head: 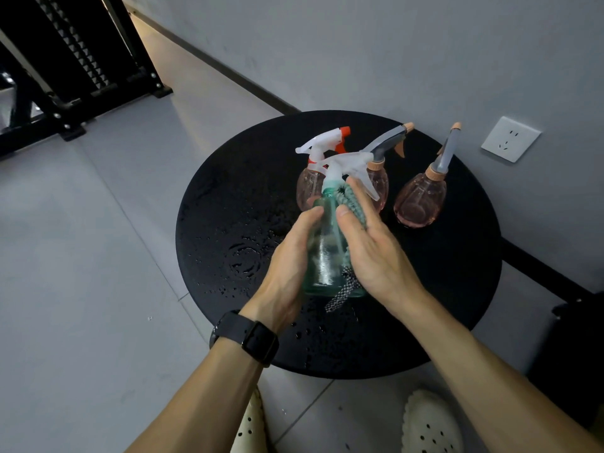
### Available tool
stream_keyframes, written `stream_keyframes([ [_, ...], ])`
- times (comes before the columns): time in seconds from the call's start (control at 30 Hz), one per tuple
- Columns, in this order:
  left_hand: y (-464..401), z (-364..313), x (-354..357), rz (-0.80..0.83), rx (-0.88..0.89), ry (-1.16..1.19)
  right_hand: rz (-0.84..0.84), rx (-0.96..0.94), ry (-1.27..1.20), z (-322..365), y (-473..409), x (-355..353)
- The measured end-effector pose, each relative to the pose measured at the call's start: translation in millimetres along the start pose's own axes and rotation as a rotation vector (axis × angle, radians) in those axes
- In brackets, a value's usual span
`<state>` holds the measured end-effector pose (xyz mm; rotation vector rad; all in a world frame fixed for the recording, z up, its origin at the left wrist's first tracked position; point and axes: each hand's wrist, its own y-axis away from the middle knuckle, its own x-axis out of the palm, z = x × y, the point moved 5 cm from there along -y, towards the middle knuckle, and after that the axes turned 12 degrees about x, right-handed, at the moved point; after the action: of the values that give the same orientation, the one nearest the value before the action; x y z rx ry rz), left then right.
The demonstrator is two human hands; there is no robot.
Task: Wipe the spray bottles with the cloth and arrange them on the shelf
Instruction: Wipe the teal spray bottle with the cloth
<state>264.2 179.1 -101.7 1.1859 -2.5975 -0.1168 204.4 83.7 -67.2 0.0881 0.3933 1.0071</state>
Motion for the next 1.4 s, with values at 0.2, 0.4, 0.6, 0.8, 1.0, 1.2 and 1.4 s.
stream_keyframes([
  [0.2, -1, -11, -4, -0.009, 0.088, 0.002, 0.045, 0.002, 0.046, -6, 9, 14],
  [0.4, -6, -7, -16, -0.075, 0.079, 0.053, 0.064, -0.016, -0.009, -9, 12, 22],
  [0.6, -4, -3, -7, -0.041, 0.047, 0.084, 0.013, -0.107, 0.105, 3, 8, 16],
  [0.8, 1, -3, 6, 0.025, 0.033, 0.069, 0.005, -0.093, 0.116, 6, 4, 6],
  [1.0, -2, -12, -3, -0.022, 0.084, 0.109, 0.053, -0.084, 0.087, -2, 12, 17],
  [1.2, -7, -6, -18, -0.129, 0.05, 0.176, 0.073, -0.115, 0.095, -4, 15, 27],
  [1.4, -6, -6, -13, -0.084, 0.071, 0.09, 0.07, -0.1, 0.069, 1, 8, 20],
])
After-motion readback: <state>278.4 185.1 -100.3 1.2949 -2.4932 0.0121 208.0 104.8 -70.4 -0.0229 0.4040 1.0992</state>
